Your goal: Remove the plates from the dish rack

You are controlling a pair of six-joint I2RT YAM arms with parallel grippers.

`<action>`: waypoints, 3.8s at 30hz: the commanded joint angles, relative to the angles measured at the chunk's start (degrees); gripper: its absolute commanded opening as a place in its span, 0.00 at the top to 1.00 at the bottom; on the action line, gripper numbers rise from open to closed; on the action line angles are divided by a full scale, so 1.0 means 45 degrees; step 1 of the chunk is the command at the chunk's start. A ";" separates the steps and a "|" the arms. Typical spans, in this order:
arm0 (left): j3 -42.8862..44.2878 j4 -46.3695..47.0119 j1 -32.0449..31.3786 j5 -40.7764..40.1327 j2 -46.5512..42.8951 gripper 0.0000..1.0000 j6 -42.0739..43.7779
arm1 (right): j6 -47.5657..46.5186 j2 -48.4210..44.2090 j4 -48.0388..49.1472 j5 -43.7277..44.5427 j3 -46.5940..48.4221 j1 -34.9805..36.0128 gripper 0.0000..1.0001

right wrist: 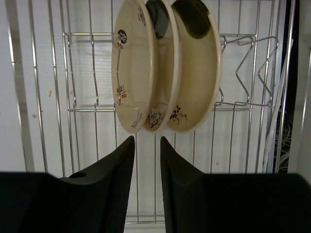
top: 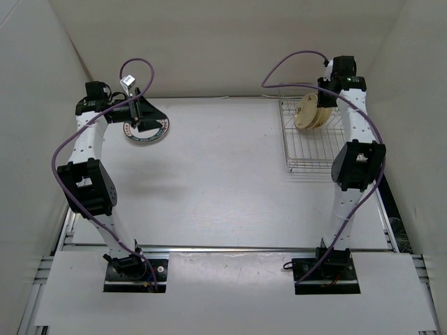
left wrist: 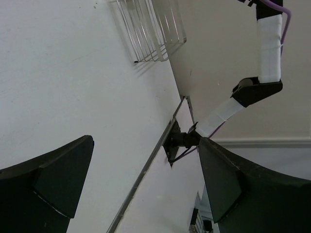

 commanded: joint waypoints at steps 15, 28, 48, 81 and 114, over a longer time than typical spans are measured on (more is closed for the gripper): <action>-0.0222 0.0043 0.0045 0.0396 -0.0161 0.00 0.0240 | -0.0007 0.1377 0.1196 0.0464 0.1021 0.0189 0.68; -0.0457 0.0043 0.0045 0.0162 0.0093 0.00 0.0240 | 0.0110 0.2197 0.1878 0.0737 0.1471 0.0424 0.76; -0.0457 0.0043 0.0045 0.0279 -0.0043 0.00 0.0240 | -0.2289 -0.1141 0.5627 0.4504 -0.0324 0.1909 1.00; -0.0263 0.1586 -0.3432 0.2837 0.2748 0.07 -0.2124 | 0.5265 -0.2043 0.3618 -1.5670 -0.6363 0.3275 1.00; -0.0262 0.1820 -0.4213 0.2115 0.2867 0.34 -0.2241 | 0.5677 -0.0889 0.3891 -1.2290 -0.4820 0.4624 1.00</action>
